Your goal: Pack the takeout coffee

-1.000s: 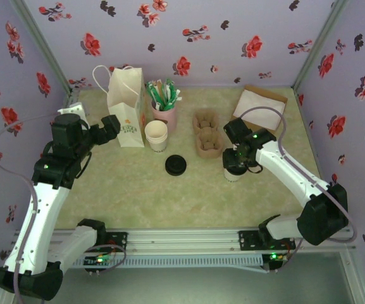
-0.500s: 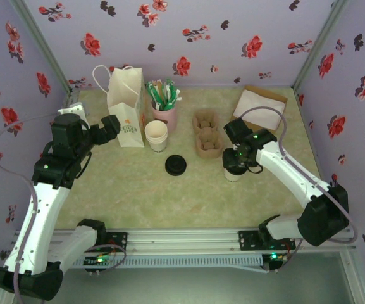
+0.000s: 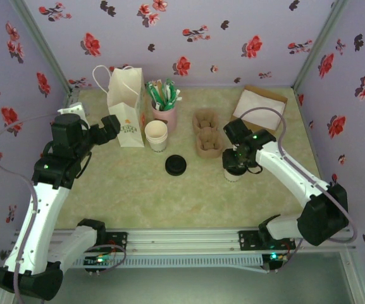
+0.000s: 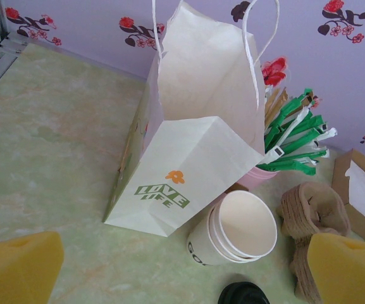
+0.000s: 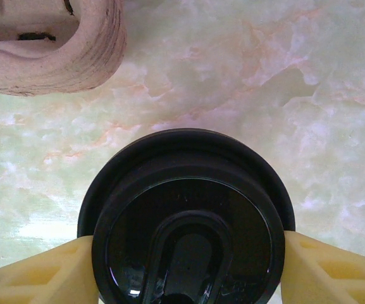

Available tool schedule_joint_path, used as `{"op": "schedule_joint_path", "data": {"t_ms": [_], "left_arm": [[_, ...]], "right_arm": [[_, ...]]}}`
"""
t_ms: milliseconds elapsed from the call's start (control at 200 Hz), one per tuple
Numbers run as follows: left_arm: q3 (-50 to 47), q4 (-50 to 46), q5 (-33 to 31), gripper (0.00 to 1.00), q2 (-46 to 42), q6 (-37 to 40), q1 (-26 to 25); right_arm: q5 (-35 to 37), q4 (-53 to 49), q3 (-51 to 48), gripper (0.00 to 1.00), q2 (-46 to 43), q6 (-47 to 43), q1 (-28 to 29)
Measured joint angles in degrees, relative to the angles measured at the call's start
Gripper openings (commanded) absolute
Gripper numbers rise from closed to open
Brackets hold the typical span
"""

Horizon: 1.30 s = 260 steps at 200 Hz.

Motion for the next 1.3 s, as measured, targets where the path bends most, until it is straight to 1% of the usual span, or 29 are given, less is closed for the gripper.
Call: {"op": "schedule_joint_path", "data": {"t_ms": [425, 625, 970, 1300], "left_arm": [[0.0, 0.0, 0.0, 1.0, 0.0, 0.0, 0.0], [0.0, 0.0, 0.0, 1.0, 0.0, 0.0, 0.0], [0.0, 0.0, 0.4, 1.0, 0.3, 0.0, 0.1], [0.0, 0.0, 0.6, 1.0, 0.5, 0.0, 0.1]], "right_arm": [[1.4, 1.3, -1.1, 0.66, 0.1, 0.5, 0.2], [2.0, 3.4, -2.7, 0.65, -0.6, 1.4, 0.3], [5.3, 8.0, -4.9, 0.64, -0.6, 2.8, 0.5], [6.4, 11.9, -6.7, 0.62, -0.9, 4.4, 0.6]]}}
